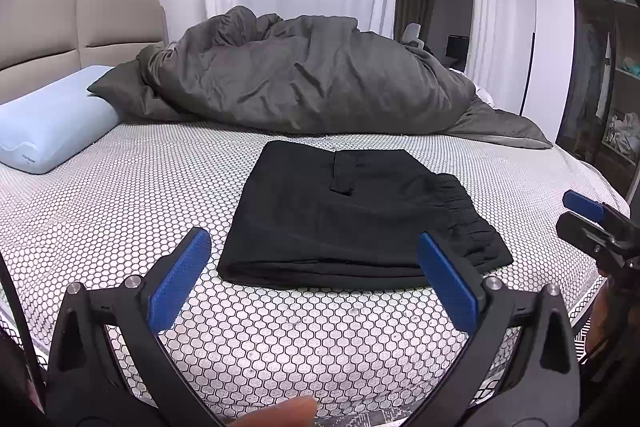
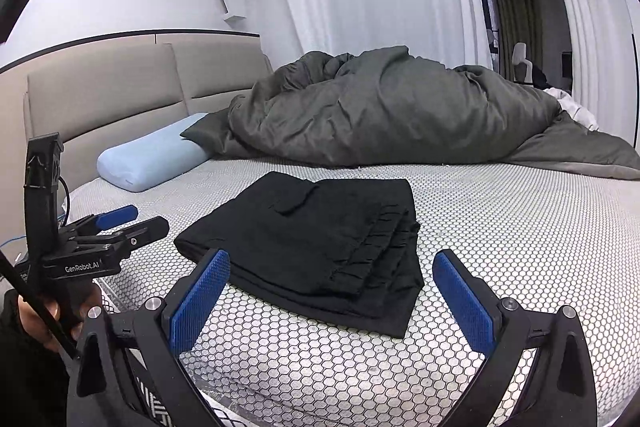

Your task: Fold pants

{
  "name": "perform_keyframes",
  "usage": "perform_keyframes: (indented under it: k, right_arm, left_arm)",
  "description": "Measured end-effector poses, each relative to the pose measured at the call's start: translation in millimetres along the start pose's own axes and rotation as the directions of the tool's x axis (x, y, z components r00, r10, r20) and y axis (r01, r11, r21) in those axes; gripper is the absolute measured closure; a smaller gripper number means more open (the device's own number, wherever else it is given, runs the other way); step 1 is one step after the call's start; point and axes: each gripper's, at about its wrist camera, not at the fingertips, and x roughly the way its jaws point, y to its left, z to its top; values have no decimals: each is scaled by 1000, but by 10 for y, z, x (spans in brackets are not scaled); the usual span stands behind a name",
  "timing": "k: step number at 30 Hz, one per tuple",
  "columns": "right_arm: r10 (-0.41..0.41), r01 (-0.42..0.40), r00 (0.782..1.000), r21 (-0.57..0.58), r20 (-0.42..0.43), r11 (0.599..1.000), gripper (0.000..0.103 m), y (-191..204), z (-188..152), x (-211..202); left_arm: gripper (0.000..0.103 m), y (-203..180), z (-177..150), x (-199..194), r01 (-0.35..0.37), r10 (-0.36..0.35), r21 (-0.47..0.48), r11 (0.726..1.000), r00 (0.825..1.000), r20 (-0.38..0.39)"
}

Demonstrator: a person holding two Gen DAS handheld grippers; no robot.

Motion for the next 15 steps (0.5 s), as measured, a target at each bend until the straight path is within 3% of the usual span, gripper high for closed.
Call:
perform_keyframes:
  k: [15]
  right_arm:
    - [1,-1,1000,-4,7,1000,0,1,-5,-27]
  left_arm:
    - [1,5,16,14,0,0,20,1000,1000,-1]
